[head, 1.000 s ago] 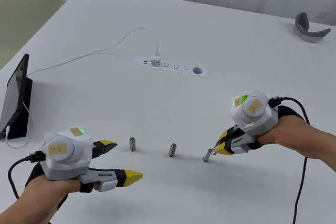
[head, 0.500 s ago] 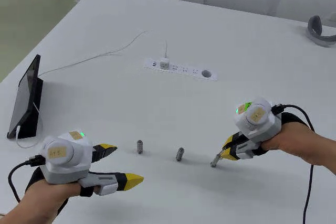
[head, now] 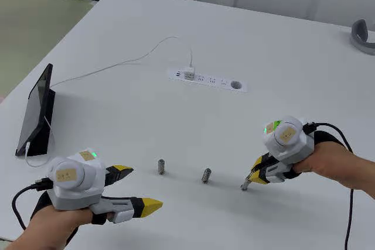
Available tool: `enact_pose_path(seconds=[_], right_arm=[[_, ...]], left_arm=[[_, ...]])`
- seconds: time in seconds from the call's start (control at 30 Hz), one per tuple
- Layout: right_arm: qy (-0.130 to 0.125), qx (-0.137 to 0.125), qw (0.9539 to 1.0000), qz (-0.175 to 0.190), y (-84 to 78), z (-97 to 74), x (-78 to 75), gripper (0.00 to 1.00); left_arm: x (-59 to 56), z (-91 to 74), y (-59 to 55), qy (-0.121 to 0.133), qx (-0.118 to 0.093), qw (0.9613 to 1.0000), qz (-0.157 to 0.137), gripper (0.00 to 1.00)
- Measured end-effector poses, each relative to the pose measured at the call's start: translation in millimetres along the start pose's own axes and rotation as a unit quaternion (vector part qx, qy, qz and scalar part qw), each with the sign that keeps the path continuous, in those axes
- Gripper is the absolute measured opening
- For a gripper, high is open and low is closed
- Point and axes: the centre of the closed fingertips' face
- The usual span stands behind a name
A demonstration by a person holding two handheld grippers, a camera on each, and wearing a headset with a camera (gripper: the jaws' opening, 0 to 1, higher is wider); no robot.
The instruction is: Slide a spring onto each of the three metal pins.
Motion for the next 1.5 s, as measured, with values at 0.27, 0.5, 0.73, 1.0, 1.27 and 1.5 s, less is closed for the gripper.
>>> enact_pose_path(seconds=[0.27,0.5,0.73,1.0,1.27,1.5], right_arm=[[0.002,0.008,0.9999,-0.006,-1.9,8.3,-2.3,0.13],[0.005,0.016,0.9998,-0.011,-4.7,16.7,-2.6,0.13],[0.008,0.023,0.9996,-0.012,-7.2,25.1,-2.7,0.13],[0.008,0.032,0.9993,-0.018,-11.3,32.7,-3.7,0.13],[0.008,0.039,0.9990,-0.022,-15.2,37.8,-4.1,0.13],[0.006,0.029,0.9995,-0.004,-13.8,35.3,-3.1,0.21]], left_arm=[[1.8,-2.9,-2.5,0.003,0.001,1.0000,-0.002,0.69],[4.6,-7.6,-6.1,0.009,0.003,0.9999,-0.005,0.68],[7.7,-11.5,-8.1,0.015,0.003,0.9998,-0.010,0.69],[9.4,-14.6,-10.4,0.019,0.004,0.9997,-0.016,0.69],[10.5,-17.2,-10.6,0.023,0.004,0.9996,-0.016,0.68],[9.4,-17.5,-7.9,0.025,0.000,0.9995,-0.020,0.68]])
Point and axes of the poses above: the centre of the closed fingertips' face, and the gripper's own axes: z roughly forward along the fingers, x roughly to its left, y roughly out of its top, and after that the axes turned 8 degrees about y, right-handed
